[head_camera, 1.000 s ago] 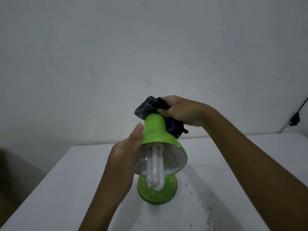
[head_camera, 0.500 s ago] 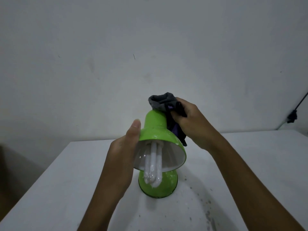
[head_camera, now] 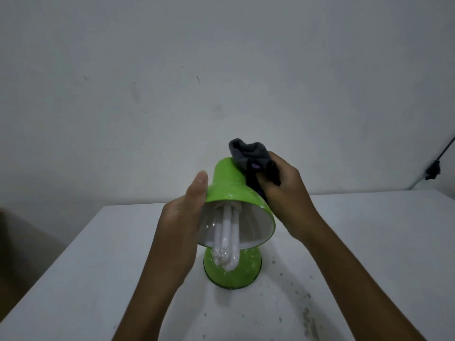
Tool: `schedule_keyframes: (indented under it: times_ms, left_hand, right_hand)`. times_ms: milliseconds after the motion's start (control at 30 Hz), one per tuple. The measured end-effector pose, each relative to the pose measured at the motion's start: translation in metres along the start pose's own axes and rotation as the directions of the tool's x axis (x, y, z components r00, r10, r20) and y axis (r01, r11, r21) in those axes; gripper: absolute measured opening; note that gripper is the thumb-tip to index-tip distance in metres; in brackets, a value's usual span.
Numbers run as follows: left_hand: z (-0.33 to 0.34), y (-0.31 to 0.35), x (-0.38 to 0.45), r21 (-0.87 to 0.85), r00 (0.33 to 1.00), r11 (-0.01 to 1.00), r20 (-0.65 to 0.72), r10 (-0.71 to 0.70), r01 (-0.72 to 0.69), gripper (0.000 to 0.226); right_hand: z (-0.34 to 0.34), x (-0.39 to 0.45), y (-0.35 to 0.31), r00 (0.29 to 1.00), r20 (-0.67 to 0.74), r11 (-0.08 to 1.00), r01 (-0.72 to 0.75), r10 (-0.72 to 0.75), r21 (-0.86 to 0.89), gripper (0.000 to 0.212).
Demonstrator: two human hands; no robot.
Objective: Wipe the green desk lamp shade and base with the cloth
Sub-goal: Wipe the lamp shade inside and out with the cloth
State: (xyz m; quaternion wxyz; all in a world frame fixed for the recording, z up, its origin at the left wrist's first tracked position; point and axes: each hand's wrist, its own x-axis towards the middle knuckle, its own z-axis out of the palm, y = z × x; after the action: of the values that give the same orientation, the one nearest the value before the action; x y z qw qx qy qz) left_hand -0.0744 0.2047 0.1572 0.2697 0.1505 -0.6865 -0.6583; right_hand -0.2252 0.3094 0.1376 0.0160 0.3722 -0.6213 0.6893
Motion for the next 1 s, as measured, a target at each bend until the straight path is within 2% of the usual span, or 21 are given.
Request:
schedule_keyframes:
  times_ms: [100,200,267,367,500,633,733,867,933,1000]
  left_hand:
    - [0.001,-0.001,0.0,0.003,1.0,1.0,-0.019,-0.004,0.004,0.084]
    - [0.001,-0.002,-0.001,0.01,0.999,1.0,-0.035,-0.002,0.002,0.078]
    - [0.001,-0.003,-0.001,0.011,0.999,1.0,-0.04,-0.001,0.002,0.078]
    - [-0.001,-0.005,-0.001,0.006,0.999,1.0,-0.041,-0.012,0.012,0.083]
    - [-0.004,-0.005,-0.001,-0.03,0.998,0.999,-0.053,-0.019,0.017,0.065]
    - [-0.002,-0.003,-0.004,-0.026,0.999,1.0,-0.033,0.004,-0.005,0.07]
    - [-0.001,-0.004,-0.002,-0.017,0.999,1.0,-0.05,-0.006,0.005,0.071]
    - [-0.003,-0.005,-0.001,-0.023,0.998,1.0,-0.061,-0.009,0.008,0.071]
    - [-0.003,-0.006,-0.002,-0.028,0.998,1.0,-0.06,-0.007,0.005,0.066]
    - [-0.003,-0.007,-0.002,-0.038,0.999,0.999,-0.054,0.003,-0.005,0.058]
  right_hand:
    - [-0.001,0.01,-0.015,0.997,0.063,0.992,0.057,-0.05,-0.11,0.048]
    - [-0.003,0.013,-0.028,0.96,0.213,0.936,0.235,-0.181,-0.262,0.064]
    - [-0.007,0.009,-0.026,0.938,0.247,0.9,0.314,-0.244,-0.302,0.068]
    - [-0.011,-0.003,-0.012,0.961,0.138,0.931,0.267,-0.239,-0.248,0.066]
    - [-0.02,-0.023,0.007,0.994,0.074,0.98,0.089,-0.077,-0.179,0.071]
    - [-0.025,-0.031,0.013,0.999,-0.031,0.997,-0.02,0.018,-0.081,0.063]
    - [-0.02,-0.019,-0.004,0.996,-0.066,0.994,0.058,-0.064,-0.092,0.06]
    - [-0.007,-0.012,-0.011,0.966,0.035,0.943,0.258,-0.256,-0.21,0.063]
    - [-0.003,-0.02,0.001,0.965,0.006,0.947,0.259,-0.263,-0.189,0.066]
    - [-0.006,-0.029,0.014,0.983,-0.026,0.974,0.173,-0.179,-0.147,0.067]
